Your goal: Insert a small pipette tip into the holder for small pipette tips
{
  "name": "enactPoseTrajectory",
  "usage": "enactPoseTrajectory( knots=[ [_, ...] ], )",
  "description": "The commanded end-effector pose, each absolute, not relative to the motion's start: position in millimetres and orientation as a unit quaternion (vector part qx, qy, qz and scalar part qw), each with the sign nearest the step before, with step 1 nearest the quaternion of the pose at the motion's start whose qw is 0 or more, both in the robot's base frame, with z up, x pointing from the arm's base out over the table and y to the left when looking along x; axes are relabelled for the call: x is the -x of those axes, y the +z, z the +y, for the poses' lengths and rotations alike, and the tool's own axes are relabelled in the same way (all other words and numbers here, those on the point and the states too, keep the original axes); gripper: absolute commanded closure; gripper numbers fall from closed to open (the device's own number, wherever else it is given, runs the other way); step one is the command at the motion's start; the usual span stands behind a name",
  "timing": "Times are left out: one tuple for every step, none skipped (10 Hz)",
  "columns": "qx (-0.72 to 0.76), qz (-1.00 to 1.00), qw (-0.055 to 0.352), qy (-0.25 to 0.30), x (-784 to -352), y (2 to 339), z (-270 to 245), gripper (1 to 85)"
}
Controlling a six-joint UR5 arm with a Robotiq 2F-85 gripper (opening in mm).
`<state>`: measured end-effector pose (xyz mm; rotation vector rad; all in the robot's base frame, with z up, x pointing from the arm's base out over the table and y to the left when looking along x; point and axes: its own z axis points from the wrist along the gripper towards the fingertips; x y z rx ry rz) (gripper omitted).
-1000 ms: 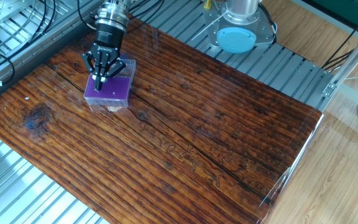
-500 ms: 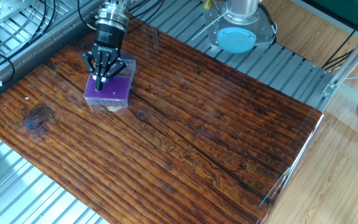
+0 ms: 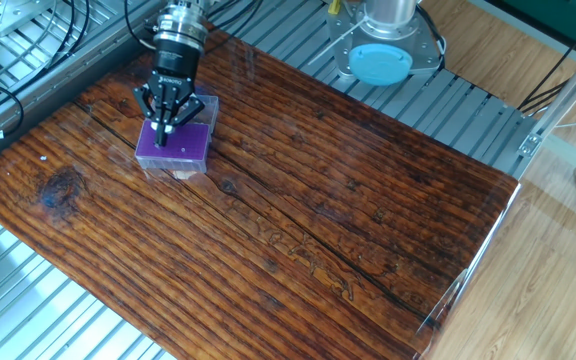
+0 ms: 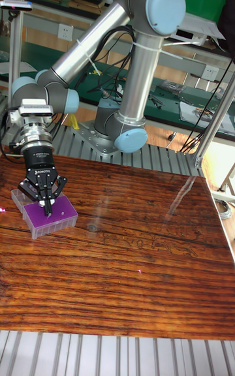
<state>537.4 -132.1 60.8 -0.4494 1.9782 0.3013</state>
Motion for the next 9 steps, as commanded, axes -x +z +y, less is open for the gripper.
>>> enactPoseTrajectory(
  knots=[
    [0.202, 0.828, 0.509, 0.121, -532.5, 56.3, -134.6, 81.3],
    [0.207, 0.830, 0.503, 0.120, -530.0, 54.2, -134.2, 79.0],
    [0.212, 0.832, 0.499, 0.121, -527.8, 52.9, -133.8, 76.7],
    [0.217, 0.832, 0.496, 0.119, -526.8, 52.8, -134.2, 76.3],
    [0.221, 0.832, 0.495, 0.119, -525.8, 53.1, -134.2, 75.0],
    [0.223, 0.833, 0.492, 0.117, -524.9, 53.5, -134.9, 73.7],
    [0.223, 0.835, 0.489, 0.116, -524.6, 55.1, -134.8, 73.7],
    [0.222, 0.838, 0.486, 0.113, -525.2, 58.2, -135.0, 73.7],
    [0.220, 0.842, 0.481, 0.109, -525.1, 59.9, -135.1, 73.7]
  ],
)
